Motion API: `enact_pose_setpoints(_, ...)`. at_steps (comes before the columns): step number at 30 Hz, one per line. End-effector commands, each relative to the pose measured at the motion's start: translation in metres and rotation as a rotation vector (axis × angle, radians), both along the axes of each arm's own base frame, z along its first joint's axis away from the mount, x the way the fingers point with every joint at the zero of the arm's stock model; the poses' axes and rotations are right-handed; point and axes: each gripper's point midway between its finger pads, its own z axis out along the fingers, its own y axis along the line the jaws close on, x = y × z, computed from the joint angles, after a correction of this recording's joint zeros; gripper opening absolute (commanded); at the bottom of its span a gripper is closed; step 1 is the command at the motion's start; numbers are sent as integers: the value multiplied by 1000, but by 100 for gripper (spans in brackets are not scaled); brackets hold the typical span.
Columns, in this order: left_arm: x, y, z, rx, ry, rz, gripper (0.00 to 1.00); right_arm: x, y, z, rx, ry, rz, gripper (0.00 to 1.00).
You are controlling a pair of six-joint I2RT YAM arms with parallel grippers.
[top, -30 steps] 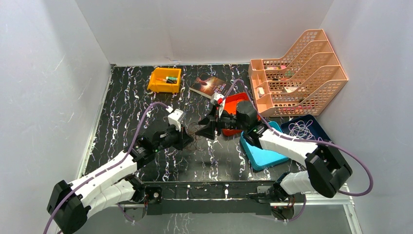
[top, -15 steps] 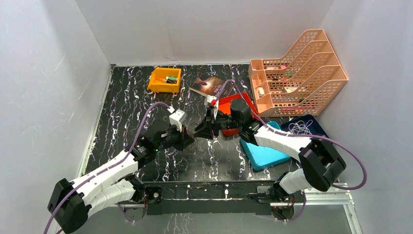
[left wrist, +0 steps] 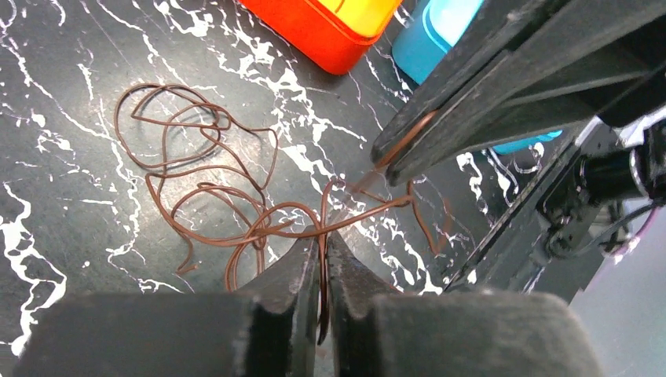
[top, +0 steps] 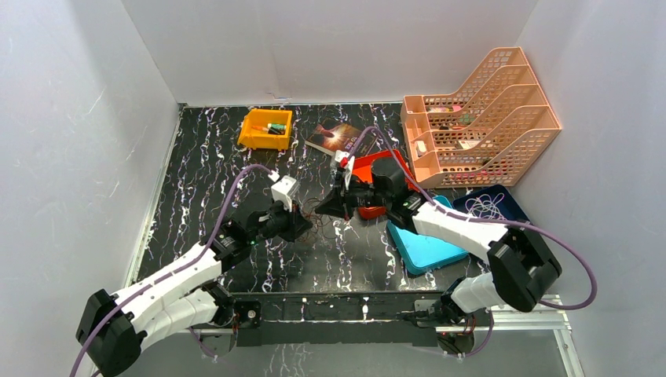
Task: Untangle the cables
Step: Untie the cable.
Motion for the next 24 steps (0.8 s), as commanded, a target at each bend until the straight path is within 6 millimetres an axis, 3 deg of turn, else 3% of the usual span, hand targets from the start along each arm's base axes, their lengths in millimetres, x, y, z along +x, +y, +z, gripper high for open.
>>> enact_pose_setpoints(1, 10, 13, 19, 4, -40, 88, 23, 18, -3, 71, 109, -126, -127, 0)
enact_pose_setpoints(3, 12, 22, 19, 15, -44, 138, 46, 23, -7, 83, 116, -136, -167, 0)
enact_pose_setpoints(6, 14, 36, 25, 1, -65, 217, 72, 26, -9, 92, 107, -137, -191, 0)
enact_pose_setpoints(15, 16, 59, 41, -31, -137, 326, 78, 30, -11, 115, 133, -114, -241, 0)
enact_pose_setpoints(20, 15, 45, 61, -84, -224, 233, 79, 42, -15, 135, 145, -66, -335, 0)
enact_pose_setpoints(24, 21, 33, 84, -169, -342, 186, 79, 41, -11, 140, 153, -10, -331, 0)
